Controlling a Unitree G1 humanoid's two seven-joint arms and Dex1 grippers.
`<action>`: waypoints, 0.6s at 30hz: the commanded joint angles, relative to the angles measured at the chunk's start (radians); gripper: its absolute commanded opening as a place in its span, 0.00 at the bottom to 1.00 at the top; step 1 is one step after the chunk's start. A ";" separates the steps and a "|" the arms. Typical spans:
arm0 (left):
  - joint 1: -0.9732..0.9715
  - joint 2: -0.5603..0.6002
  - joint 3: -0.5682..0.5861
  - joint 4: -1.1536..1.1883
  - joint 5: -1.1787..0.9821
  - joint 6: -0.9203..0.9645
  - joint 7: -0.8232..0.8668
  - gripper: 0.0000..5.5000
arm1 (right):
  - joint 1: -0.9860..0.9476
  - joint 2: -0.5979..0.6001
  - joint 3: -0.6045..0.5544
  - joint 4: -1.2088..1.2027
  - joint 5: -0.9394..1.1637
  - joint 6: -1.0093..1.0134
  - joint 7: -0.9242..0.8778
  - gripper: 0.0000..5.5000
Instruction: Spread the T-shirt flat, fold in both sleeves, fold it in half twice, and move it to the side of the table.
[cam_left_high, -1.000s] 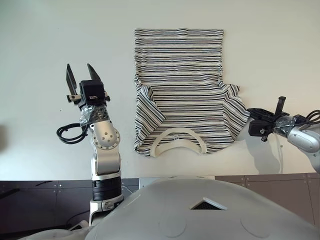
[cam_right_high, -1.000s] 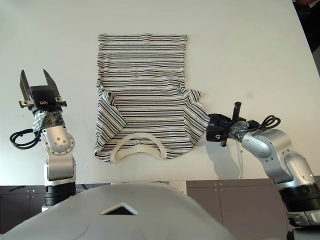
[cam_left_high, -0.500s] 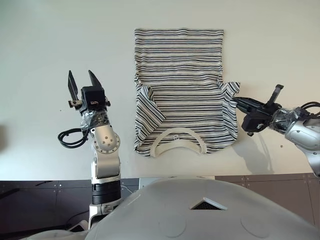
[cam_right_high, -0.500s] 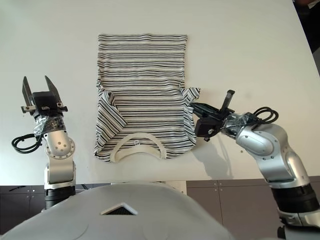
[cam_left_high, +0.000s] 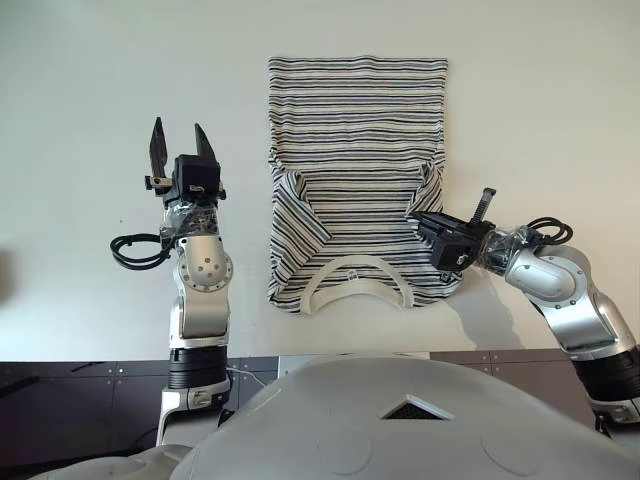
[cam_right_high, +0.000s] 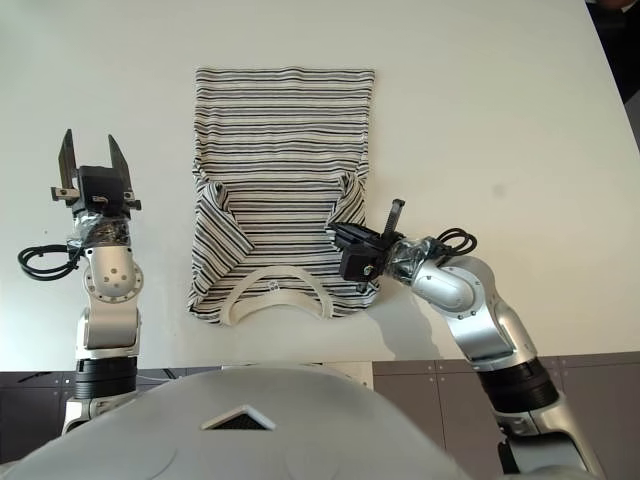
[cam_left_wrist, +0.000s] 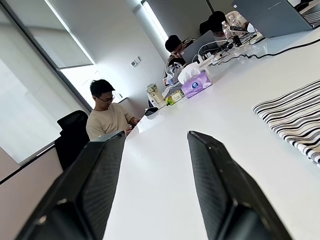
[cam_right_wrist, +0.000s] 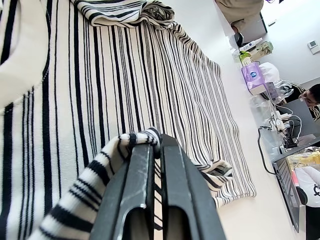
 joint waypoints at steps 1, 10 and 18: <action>-0.012 0.022 -0.008 0.017 -0.003 -0.011 -0.023 0.42 | -0.012 0.012 0.004 0.025 0.007 0.011 0.002 0.03; 0.066 0.252 0.003 0.085 -0.138 -0.116 -0.323 0.42 | -0.062 -0.054 -0.099 0.035 0.151 0.016 0.079 0.29; 0.232 0.697 -0.073 0.129 -0.258 -0.485 -0.854 0.51 | 0.100 -0.407 -0.184 0.179 0.129 -0.365 0.242 0.56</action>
